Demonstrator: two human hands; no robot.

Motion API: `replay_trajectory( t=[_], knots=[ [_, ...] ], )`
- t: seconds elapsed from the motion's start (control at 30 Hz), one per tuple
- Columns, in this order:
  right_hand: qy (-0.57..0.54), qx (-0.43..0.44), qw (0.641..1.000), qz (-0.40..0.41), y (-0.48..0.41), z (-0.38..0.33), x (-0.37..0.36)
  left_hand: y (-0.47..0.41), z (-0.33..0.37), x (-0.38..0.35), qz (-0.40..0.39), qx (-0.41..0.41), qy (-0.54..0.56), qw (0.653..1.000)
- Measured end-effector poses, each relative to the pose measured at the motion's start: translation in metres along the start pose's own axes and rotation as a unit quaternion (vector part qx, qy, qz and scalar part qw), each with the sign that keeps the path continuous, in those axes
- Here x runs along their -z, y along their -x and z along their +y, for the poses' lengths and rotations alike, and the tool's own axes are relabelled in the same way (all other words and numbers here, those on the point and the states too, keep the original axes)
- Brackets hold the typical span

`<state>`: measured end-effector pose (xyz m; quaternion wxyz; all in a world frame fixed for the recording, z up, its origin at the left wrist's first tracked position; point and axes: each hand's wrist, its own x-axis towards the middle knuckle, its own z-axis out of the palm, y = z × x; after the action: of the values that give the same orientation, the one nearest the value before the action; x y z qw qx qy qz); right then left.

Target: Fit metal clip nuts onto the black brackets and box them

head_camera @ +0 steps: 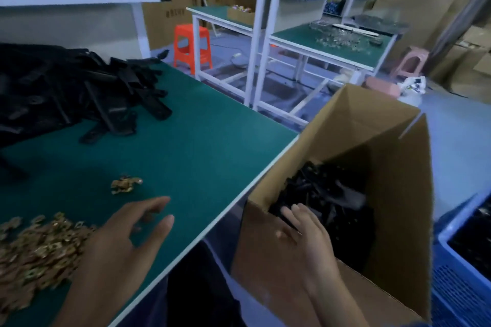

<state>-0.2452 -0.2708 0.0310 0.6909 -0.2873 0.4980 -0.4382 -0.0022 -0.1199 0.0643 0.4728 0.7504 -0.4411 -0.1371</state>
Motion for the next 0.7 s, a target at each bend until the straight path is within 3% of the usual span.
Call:
replay_trajectory(
  t=[0.1,0.23,0.37,0.53,0.63,0.7],
  knots=[
    [0.051,0.009,0.996,-0.066,-0.006,0.011,-0.033,0.009,-0.015,0.013,0.026,0.028,0.000,0.999],
    [0.213,0.116,0.956,-0.163,-0.035,0.024,-0.114,0.021,-0.044,0.046,0.058,0.102,-0.012,0.993],
    [0.374,0.194,0.870,-0.255,-0.086,0.022,-0.222,0.034,-0.057,0.072,0.093,0.154,-0.020,0.983],
    [0.584,0.285,0.701,-0.293,-0.147,0.025,-0.355,0.036,-0.064,0.085,0.152,0.196,-0.029,0.968],
    [0.614,0.279,0.655,-0.340,-0.152,0.049,-0.411,0.034,-0.070,0.089,0.161,0.196,-0.029,0.967],
    [0.662,0.310,0.606,-0.316,-0.147,0.068,-0.437,0.027,-0.072,0.095,0.158,0.188,-0.040,0.969]
  ],
)
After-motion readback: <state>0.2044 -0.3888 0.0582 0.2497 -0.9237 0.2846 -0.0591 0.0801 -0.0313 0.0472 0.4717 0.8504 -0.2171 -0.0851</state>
